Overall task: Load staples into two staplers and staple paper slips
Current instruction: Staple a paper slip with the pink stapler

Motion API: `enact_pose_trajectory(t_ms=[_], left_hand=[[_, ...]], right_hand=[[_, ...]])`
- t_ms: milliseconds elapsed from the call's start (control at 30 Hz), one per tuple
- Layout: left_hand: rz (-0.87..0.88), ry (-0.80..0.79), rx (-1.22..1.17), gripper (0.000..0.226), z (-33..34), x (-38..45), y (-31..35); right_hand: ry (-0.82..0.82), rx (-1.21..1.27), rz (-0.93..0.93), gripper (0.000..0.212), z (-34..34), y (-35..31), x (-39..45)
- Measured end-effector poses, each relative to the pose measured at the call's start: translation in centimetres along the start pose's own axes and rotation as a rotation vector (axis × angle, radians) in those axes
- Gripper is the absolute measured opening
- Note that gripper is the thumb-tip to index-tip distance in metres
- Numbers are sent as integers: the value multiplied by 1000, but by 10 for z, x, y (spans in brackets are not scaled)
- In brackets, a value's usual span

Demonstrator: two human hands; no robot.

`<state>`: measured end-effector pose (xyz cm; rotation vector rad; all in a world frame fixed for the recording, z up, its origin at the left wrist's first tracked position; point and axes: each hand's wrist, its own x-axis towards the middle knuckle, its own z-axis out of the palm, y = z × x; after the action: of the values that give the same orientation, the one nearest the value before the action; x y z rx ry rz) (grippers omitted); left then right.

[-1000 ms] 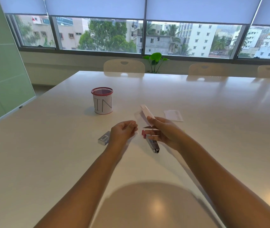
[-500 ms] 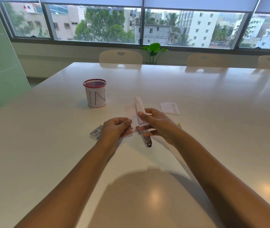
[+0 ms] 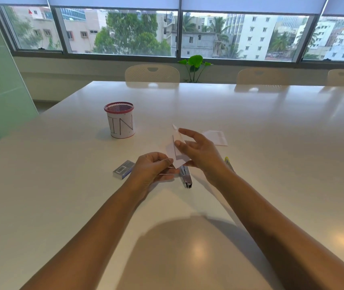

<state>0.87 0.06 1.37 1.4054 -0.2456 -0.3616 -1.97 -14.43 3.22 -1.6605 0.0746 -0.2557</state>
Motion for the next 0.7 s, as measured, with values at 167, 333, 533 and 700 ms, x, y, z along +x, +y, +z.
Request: enact_pose_trajectory(t_ms=[167, 333, 533, 700], left_hand=[[17, 14, 12, 3, 1, -1, 0], [40, 23, -9, 6, 0, -2, 3], [29, 25, -53, 8, -1, -3, 3], [17, 28, -72, 8, -2, -1, 3]], right_hand=[[-2, -135, -31, 43, 3, 6, 2], [16, -146, -40, 38, 1, 12, 4], [66, -155, -48, 37, 2, 15, 6], [110, -214, -110, 30, 6, 15, 5]])
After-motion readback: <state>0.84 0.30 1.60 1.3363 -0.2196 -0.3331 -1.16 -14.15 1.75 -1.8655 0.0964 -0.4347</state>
